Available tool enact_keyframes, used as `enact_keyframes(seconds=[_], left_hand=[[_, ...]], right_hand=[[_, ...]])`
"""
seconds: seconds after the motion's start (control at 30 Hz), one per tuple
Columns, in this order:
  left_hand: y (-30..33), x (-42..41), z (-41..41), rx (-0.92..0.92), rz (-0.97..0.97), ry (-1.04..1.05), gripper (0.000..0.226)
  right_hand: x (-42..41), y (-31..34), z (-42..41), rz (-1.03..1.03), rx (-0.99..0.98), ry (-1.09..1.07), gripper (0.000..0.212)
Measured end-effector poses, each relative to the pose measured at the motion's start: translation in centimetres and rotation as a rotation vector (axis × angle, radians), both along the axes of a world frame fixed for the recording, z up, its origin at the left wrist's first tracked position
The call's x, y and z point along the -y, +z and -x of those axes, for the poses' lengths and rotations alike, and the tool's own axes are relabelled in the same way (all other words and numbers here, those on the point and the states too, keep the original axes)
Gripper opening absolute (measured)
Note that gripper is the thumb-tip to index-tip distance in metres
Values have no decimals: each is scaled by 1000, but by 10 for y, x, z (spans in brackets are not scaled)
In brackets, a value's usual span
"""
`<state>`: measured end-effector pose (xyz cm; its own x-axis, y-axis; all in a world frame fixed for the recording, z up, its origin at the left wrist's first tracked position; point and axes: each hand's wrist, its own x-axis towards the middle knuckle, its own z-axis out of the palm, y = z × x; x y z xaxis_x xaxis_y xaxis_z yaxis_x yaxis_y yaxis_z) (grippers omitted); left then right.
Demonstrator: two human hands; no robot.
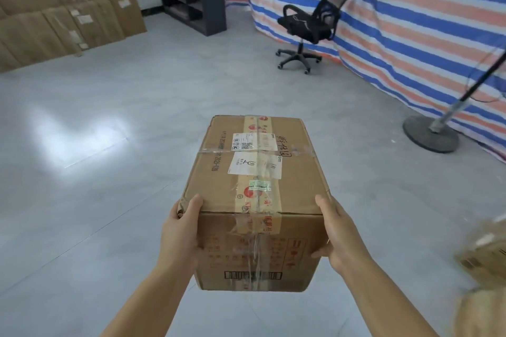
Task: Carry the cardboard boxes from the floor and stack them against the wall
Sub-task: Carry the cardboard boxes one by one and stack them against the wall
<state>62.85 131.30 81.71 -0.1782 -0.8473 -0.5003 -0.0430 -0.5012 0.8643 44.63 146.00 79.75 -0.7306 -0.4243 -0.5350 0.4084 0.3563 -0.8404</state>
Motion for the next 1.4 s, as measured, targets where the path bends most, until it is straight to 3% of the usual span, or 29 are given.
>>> enact_keyframes(seconds=[0.3,0.97,1.4], left_hand=[[0,102,39,-42,-14,135,7],[-19,356,247,21,-67,308,13],[-21,635,343,-36,-67,241,9]], right_hand=[[128,-5,55,6,-11,120,14],[425,-9,286,-4,32,333,17],[694,-9,380,-56,-15,277,17]])
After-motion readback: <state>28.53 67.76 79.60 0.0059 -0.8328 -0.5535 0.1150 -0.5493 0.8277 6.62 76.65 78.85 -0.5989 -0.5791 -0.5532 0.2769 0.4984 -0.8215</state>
